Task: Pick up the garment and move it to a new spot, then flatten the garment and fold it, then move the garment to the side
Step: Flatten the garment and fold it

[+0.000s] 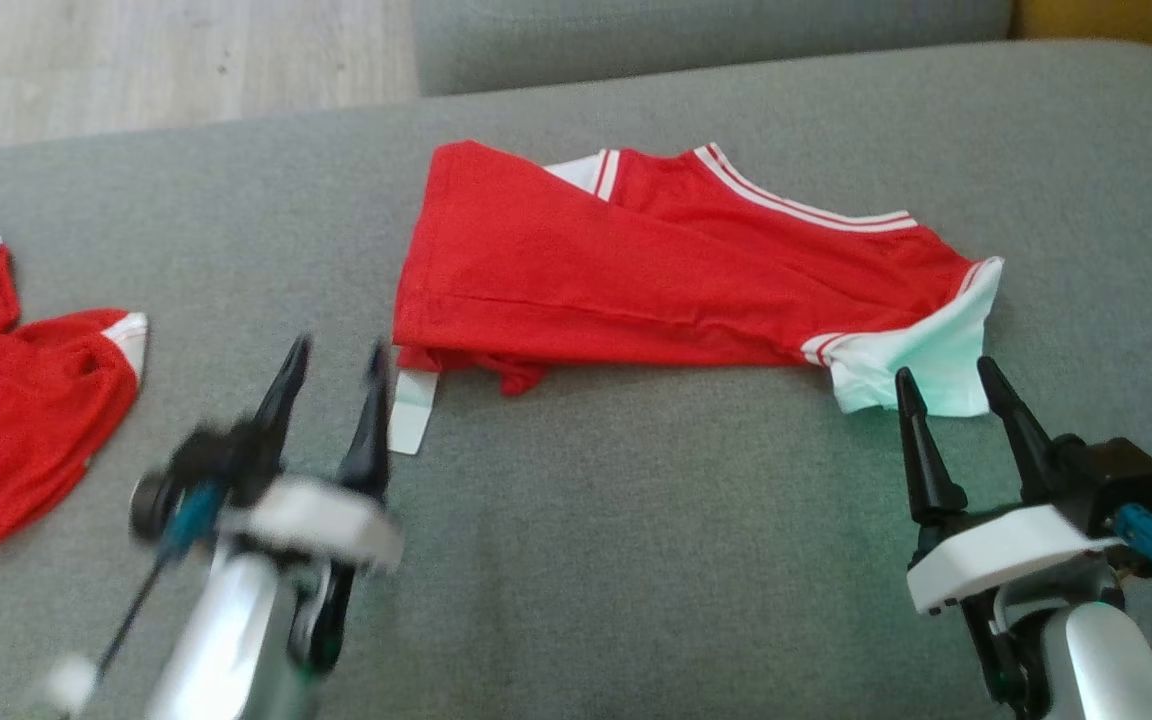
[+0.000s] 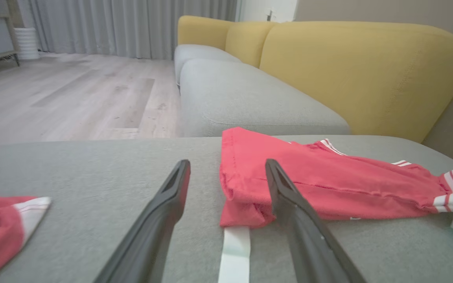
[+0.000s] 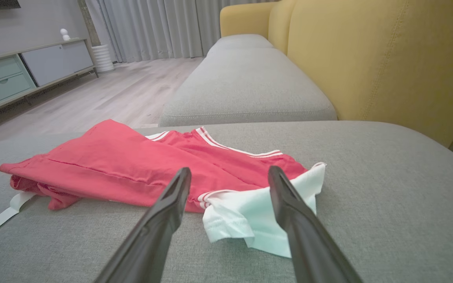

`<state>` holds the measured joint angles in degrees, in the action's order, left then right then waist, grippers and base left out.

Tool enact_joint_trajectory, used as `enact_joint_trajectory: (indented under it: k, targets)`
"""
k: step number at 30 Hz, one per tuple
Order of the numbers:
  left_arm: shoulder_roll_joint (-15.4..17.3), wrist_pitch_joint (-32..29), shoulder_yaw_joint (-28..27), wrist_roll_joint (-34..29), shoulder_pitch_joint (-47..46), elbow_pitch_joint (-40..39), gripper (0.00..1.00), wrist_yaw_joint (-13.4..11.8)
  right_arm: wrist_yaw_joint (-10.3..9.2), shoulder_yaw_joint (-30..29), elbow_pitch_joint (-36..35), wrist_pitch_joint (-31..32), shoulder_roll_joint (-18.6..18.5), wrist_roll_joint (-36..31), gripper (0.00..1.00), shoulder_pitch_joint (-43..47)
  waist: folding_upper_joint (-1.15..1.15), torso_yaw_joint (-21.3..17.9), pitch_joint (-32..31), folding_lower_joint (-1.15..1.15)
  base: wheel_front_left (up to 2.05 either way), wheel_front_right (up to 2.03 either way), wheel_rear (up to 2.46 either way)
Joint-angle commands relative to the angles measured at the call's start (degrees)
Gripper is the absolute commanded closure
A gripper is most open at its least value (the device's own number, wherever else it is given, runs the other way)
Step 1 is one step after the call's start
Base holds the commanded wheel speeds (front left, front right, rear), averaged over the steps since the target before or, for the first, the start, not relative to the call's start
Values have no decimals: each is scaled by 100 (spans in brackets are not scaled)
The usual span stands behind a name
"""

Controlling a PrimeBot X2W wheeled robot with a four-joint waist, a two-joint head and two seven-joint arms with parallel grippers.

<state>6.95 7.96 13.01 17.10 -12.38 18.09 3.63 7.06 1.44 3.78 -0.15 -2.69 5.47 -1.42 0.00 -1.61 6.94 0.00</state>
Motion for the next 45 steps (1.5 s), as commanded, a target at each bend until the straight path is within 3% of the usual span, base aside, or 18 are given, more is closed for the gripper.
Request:
enact_joint_trajectory:
  k: [1,11,19,20,21,27,32,39,42,43,44,45]
  targets:
    - [1,-109,-119,-12,-474,-58,0,26,43,160,-253,14,-21,30,0,-172,0,-41,99,0,0,0,0]
    - [-276,-1584,-14,364,-1934,1298,0,-226,43,376,-387,-4,-20,151,0,-340,0,-312,555,0,0,0,0]
    - [-322,-2124,41,526,-2458,1813,0,-311,43,443,-341,-98,-20,214,0,-460,0,-405,791,0,0,0,0]
    - [-329,-2164,99,522,-2515,1867,96,-294,43,451,-318,-116,-20,230,0,-484,0,-403,812,0,0,0,0]
    - [-333,-2166,127,539,-2533,1878,100,-253,43,459,-316,-130,-20,242,0,-499,0,-400,820,0,0,0,0]
    - [-348,-1521,255,501,-2451,1569,100,-91,43,403,-293,-147,-19,234,0,-503,0,-285,753,0,0,0,0]
    - [-263,-1044,420,480,-1712,723,100,58,43,362,-283,-103,-19,241,0,-426,0,-139,581,0,0,0,0]
    - [38,-1332,940,559,84,-910,100,184,43,325,-333,-17,-19,225,0,-290,0,52,370,0,0,0,0]
    - [159,-1578,1039,573,520,-1171,96,133,43,303,-361,1,-19,224,0,-261,0,100,337,0,0,0,0]
    - [205,-1709,1081,593,699,-1264,65,107,43,294,-372,10,-19,223,0,-247,0,121,322,0,0,0,0]
    - [255,-1879,1144,605,862,-1326,51,88,43,286,-376,23,-19,222,0,-233,0,145,299,0,0,0,0]
    - [289,-2058,1184,636,1011,-1376,0,48,43,284,-383,38,-19,220,0,-222,0,159,284,0,0,0,0]
